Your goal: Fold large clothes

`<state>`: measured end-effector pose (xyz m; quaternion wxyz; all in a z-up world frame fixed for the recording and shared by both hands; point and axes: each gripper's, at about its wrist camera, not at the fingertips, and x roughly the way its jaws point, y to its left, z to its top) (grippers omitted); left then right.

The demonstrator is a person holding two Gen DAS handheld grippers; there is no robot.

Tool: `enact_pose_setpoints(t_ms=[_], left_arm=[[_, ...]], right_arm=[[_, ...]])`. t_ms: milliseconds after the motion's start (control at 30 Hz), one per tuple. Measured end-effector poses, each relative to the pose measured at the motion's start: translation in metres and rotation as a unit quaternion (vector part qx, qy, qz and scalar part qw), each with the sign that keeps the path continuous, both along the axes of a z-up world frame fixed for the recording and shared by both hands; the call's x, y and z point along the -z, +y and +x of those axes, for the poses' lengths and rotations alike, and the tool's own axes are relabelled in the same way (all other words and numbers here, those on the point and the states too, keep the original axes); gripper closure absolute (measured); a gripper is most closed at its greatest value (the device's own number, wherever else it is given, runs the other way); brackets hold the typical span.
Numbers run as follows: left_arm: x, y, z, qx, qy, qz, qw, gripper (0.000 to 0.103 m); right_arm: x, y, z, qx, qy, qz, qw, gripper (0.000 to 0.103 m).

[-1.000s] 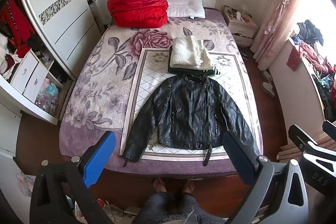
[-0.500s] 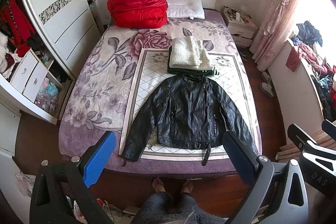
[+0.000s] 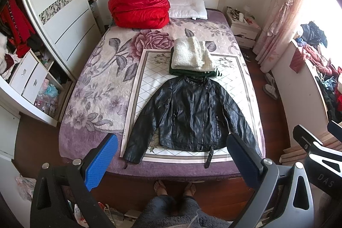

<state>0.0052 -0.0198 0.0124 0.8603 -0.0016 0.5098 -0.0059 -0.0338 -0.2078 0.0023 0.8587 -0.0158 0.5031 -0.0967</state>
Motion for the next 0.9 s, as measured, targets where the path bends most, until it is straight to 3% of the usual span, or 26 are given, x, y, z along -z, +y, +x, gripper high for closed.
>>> enact_pose_setpoints(t_ms=[900], left_arm=[[-0.002, 0.0, -0.001, -0.002, -0.004, -0.002, 1.0, 0.0]], right_arm=[[-0.007, 0.003, -0.001, 0.0, -0.002, 0.002, 1.0, 0.0]])
